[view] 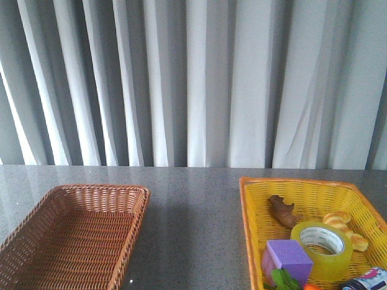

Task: Transfer tape with both arms

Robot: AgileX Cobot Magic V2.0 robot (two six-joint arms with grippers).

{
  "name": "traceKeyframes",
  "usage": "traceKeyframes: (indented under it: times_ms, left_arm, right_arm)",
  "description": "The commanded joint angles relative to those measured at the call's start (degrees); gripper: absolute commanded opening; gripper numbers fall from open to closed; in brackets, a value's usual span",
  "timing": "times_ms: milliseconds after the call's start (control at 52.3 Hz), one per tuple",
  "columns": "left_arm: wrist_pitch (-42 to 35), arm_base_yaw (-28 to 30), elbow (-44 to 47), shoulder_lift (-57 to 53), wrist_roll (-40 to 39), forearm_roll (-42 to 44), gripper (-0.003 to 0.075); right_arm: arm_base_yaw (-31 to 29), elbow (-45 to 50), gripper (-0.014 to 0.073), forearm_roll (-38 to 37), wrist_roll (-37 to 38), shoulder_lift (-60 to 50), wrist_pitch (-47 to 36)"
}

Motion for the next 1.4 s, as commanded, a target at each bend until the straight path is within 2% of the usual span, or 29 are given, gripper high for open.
traceKeyframes:
  times_ms: [0, 956, 1147, 1281, 1377]
  left_arm:
    - [-4.09, -0.32, -1.32, -1.0, -0.1, -0.69, -0.0006]
    - [-4.09, -0.32, -1.32, -1.0, -0.1, -0.69, -0.0006]
    - [-4.09, -0.32, -1.44, -1.0, 8.18, 8.93, -0.0006]
    - [-4.09, -0.32, -1.44, -1.0, 8.85, 9.87, -0.0006]
    - [-4.09, -0.32, -1.44, -1.0, 8.85, 9.87, -0.0006]
  right_arm:
    - [-0.36, 0.47, -0.0008, -0.21, -0.06, -0.83, -3.97]
    - [-0.36, 0.44, -0.0008, -0.21, -0.06, -0.83, -4.06]
    - [-0.36, 0.4, -0.0008, -0.59, 0.1, -0.83, -12.38]
    - [-0.36, 0.4, -0.0008, 1.37, 0.26, -0.83, -18.47]
    - [-0.36, 0.4, -0.0008, 1.79, 0.26, -0.83, -18.43]
